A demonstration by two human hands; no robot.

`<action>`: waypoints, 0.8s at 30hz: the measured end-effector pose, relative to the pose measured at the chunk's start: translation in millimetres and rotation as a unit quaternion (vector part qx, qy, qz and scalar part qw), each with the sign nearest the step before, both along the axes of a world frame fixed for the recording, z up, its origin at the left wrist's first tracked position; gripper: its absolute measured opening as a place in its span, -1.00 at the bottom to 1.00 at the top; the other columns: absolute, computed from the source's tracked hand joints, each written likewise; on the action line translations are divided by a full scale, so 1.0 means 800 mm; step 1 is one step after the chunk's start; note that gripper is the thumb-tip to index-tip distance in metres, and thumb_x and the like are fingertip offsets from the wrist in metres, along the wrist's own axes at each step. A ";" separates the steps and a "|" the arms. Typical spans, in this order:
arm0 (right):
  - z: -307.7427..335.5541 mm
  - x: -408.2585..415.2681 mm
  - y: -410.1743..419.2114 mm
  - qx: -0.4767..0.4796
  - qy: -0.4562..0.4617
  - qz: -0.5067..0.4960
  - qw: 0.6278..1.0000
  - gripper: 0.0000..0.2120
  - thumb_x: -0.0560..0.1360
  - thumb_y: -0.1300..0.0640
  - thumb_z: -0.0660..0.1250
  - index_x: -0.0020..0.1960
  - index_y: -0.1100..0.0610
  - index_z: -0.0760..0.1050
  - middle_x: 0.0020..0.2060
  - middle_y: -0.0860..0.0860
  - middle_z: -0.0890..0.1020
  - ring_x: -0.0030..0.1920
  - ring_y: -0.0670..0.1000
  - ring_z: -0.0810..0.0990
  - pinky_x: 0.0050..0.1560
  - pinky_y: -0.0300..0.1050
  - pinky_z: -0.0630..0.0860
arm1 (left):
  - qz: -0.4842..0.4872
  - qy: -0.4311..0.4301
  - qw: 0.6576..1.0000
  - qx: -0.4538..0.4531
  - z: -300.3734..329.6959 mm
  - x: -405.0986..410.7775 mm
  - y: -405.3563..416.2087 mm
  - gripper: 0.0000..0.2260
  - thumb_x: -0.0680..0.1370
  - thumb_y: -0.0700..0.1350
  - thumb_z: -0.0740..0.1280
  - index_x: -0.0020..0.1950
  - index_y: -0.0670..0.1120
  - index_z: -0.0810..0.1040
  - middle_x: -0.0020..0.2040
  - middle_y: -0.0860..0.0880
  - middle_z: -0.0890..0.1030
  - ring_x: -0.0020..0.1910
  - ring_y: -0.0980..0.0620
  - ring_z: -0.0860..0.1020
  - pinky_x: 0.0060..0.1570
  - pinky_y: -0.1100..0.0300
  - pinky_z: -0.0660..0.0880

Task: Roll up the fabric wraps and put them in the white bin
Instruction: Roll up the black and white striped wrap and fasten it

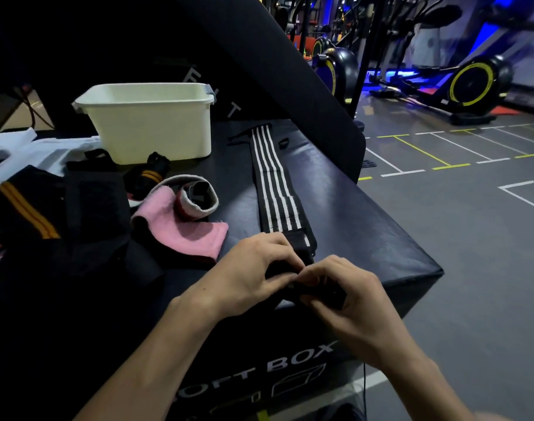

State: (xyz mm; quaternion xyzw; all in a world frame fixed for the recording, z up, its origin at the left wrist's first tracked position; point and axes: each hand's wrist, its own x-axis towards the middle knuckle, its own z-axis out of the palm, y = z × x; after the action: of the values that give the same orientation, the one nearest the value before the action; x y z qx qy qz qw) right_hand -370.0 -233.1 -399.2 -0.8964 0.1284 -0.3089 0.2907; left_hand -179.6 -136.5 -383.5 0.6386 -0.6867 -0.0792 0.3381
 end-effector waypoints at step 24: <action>0.000 0.003 -0.001 -0.125 -0.133 -0.099 0.978 -0.87 0.46 0.14 0.50 -0.04 0.16 0.62 -0.10 -0.07 0.59 -0.13 -0.20 0.56 -0.12 -0.39 0.46 | 0.038 0.133 0.990 -0.025 0.022 -0.011 0.013 -0.63 0.53 -0.18 0.52 0.30 0.07 0.62 -0.04 0.12 0.71 0.00 0.19 0.68 0.10 0.20 0.59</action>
State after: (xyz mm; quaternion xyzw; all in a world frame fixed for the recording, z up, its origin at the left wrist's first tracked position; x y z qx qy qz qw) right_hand -367.4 -233.9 -399.2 -0.8594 0.1371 -0.4662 0.1592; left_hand -188.8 -126.3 -365.6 0.6397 -0.6126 -0.1333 0.4447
